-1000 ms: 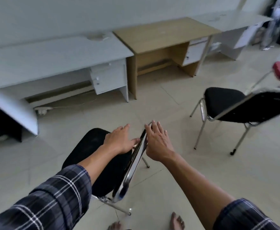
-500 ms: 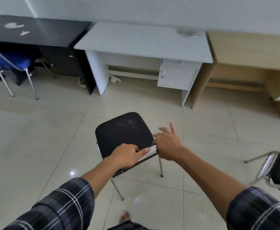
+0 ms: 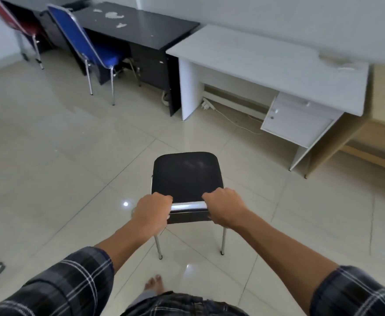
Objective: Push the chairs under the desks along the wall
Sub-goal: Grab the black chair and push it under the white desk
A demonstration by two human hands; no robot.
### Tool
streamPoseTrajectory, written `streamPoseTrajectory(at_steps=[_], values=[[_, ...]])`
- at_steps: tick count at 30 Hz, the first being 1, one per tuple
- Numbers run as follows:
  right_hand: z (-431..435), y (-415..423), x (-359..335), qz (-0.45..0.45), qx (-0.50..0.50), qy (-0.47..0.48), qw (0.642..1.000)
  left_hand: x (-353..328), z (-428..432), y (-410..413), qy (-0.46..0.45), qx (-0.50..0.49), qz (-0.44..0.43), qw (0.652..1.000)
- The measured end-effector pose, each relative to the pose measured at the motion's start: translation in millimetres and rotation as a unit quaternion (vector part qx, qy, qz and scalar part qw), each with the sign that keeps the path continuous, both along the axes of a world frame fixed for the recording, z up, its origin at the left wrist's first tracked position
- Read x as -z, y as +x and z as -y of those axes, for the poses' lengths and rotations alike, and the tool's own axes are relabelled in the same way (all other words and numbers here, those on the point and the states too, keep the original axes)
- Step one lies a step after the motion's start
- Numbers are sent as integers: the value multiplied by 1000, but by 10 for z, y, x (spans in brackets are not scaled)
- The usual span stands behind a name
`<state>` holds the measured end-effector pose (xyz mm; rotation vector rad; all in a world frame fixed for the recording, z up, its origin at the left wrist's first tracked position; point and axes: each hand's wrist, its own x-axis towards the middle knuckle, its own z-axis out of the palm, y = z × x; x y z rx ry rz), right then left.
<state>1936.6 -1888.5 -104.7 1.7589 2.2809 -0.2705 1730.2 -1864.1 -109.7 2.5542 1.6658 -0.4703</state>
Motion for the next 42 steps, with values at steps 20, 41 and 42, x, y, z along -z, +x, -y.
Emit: streamPoseTrajectory(at_steps=[20, 41, 42], values=[[-763, 205, -47, -31, 45, 34, 998, -15, -844, 290, 39, -9, 1, 999], [-2691, 301, -125, -1, 139, 26, 990, -94, -3070, 517, 52, 83, -10, 995], [-2779, 334, -117, -5, 140, 29, 990, -100, -3170, 553, 54, 82, -12, 995]])
